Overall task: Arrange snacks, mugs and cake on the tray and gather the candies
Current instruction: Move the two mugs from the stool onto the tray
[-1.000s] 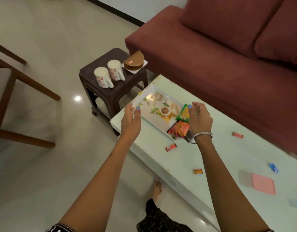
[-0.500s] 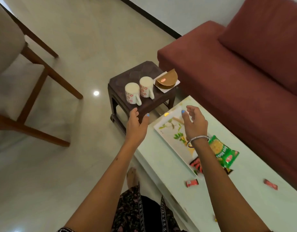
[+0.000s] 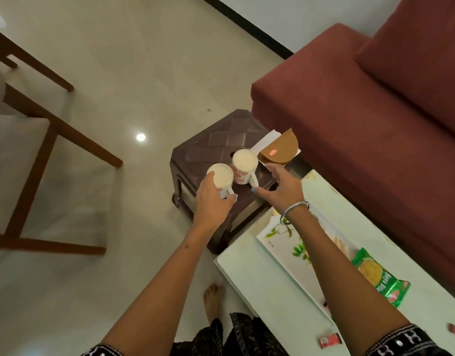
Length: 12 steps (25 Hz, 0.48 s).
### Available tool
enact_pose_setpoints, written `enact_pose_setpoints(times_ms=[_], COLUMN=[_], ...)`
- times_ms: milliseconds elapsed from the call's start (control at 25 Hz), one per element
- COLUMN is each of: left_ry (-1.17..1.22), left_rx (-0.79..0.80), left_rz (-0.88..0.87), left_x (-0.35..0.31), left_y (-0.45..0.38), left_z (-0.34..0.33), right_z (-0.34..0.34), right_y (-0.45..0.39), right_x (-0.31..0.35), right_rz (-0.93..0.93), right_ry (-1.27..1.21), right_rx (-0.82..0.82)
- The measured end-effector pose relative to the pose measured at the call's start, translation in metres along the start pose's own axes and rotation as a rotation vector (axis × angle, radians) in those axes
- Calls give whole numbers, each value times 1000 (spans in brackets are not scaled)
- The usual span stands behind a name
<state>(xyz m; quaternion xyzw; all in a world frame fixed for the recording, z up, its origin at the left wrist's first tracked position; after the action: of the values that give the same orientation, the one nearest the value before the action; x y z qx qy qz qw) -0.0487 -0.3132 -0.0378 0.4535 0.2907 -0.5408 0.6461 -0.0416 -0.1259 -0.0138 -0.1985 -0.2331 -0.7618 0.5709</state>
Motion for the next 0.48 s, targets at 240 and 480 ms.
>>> enact_pose_setpoints(times_ms=[240, 480], left_ry=[-349, -482], left_rx=[155, 286], left_rz=[4, 26], left_x=[24, 50], left_y=[-73, -113], left_z=[-27, -49], right_z=[-51, -93], right_y=[-73, -115], right_x=[-4, -16], right_rz=[31, 4], right_ry=[200, 296], right_rx=[149, 246])
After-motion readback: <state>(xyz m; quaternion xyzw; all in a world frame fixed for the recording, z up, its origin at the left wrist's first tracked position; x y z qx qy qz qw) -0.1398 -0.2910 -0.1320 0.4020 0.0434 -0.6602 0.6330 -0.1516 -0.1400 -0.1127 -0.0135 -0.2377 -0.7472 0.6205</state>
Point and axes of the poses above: each hand's wrist, its own y-axis away from the middle knuckle, its own z-axis out of the back of the hand, x = y × z, the point moved 8 cm from there along -y, towards the middle knuckle, and after that the axes turned 8 degrees about y, right-handed, at the moved point
